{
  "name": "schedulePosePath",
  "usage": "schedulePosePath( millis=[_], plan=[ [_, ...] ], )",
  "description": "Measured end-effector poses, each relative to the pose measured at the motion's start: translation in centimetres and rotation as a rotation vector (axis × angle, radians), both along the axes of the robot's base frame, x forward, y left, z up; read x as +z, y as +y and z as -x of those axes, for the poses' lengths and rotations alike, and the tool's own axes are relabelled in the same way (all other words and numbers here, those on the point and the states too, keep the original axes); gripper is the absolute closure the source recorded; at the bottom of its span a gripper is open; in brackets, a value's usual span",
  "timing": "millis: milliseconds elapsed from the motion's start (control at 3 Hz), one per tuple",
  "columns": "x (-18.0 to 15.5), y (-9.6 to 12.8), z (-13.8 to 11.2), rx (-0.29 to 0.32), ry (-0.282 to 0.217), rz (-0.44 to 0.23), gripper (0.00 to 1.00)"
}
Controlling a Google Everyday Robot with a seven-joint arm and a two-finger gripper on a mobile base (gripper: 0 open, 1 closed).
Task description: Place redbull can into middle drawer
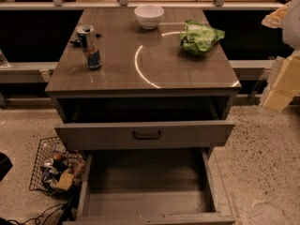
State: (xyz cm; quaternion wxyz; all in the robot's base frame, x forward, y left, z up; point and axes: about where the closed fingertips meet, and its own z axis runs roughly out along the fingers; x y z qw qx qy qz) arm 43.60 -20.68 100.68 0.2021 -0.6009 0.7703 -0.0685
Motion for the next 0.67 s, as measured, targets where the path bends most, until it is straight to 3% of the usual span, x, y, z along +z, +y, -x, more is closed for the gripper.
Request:
schedulePosePath(
  millis=[333, 667],
  plan=[
    [0.0, 0.0, 0.0, 0.000, 0.000, 0.000, 0.00],
    [0.2, 0.5, -1.1, -0.002, -0.041, -0.047, 0.00]
  ],
)
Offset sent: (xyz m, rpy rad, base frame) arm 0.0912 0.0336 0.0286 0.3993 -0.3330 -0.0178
